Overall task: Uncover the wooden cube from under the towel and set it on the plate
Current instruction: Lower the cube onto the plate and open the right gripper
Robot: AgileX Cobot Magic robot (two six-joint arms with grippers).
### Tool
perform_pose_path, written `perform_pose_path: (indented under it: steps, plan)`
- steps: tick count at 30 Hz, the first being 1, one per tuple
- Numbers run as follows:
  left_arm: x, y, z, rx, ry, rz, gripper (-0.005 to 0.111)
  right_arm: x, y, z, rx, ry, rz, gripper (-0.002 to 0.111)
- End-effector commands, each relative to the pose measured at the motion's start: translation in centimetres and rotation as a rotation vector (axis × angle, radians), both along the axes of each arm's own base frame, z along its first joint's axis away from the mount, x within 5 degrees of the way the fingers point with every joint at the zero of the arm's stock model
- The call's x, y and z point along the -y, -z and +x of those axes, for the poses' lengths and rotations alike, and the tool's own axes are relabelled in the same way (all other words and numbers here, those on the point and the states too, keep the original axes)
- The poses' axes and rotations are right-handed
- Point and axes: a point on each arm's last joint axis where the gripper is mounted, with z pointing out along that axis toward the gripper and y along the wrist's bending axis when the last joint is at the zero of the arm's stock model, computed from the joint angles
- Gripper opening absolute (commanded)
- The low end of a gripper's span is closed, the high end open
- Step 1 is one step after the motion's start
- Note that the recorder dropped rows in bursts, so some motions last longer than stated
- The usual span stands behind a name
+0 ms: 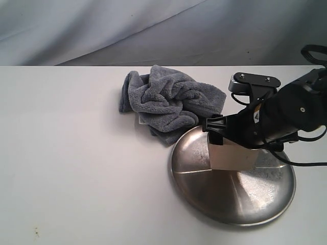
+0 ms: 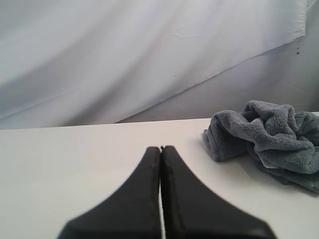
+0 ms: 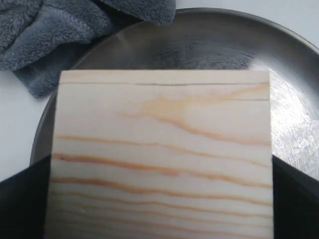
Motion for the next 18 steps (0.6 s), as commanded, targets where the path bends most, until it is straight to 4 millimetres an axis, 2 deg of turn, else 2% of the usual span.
perform_pose_path:
  steps: [1,3,6,13,18]
  plan:
    - [0.02,0.1,-0.02,0.002,0.005,-0.005,0.0,0.05,-0.44,0.24,0.023,0.017,0.029,0.072]
    - [0.02,0.1,-0.02,0.002,0.005,-0.005,0.0,0.08,-0.41,0.2,0.014,0.03,0.031,0.088]
    - [0.02,0.1,-0.02,0.002,0.005,-0.005,0.0,0.12,-0.38,0.16,0.01,0.031,0.028,0.097]
    - [0.02,0.1,-0.02,0.002,0.005,-0.005,0.0,0.27,-0.32,-0.02,-0.011,0.034,0.011,0.099]
    - [0.02,0.1,-0.02,0.002,0.005,-0.005,0.0,0.7,-1.06,-0.57,-0.028,0.027,-0.014,0.099]
